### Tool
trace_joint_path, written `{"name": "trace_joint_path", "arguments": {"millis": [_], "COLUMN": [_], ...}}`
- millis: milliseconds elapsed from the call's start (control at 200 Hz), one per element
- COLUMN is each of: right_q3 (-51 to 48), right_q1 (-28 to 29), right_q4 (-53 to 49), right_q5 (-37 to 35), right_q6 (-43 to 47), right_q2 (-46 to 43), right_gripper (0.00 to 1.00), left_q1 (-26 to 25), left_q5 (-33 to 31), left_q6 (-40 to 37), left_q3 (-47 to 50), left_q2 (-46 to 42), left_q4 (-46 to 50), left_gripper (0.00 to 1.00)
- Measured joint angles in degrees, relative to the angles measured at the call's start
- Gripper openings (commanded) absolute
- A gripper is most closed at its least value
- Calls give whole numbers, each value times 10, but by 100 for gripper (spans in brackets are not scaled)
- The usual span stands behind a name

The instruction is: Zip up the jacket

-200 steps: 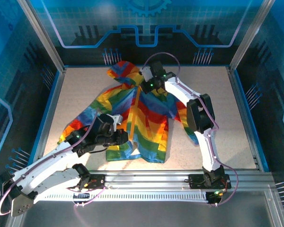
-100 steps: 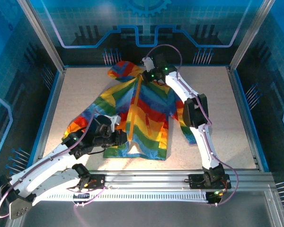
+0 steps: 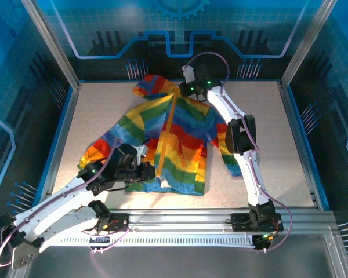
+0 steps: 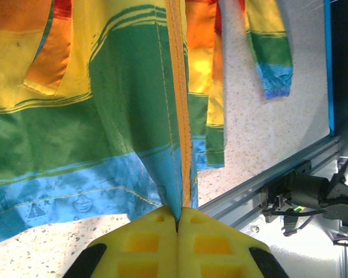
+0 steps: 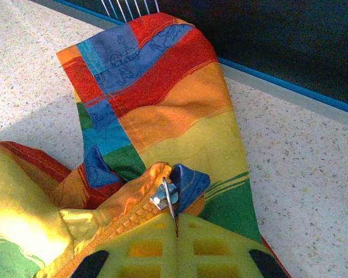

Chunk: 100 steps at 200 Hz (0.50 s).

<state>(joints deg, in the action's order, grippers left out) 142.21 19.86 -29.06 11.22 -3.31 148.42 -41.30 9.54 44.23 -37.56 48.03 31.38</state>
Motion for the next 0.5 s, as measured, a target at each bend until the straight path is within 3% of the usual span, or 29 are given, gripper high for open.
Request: {"name": "trace_joint_path", "arguments": {"millis": [500], "right_q3": [0], "right_q1": [0], "right_q4": [8], "right_q5": [-1], "right_q6": [-2], "right_q2": [1], "right_gripper": [0], "left_q1": [24], "left_q5": [33], "left_q6": [20], "left_q3": [77], "left_q2": [87], "left_q4": [-116], "left_gripper": [0]}}
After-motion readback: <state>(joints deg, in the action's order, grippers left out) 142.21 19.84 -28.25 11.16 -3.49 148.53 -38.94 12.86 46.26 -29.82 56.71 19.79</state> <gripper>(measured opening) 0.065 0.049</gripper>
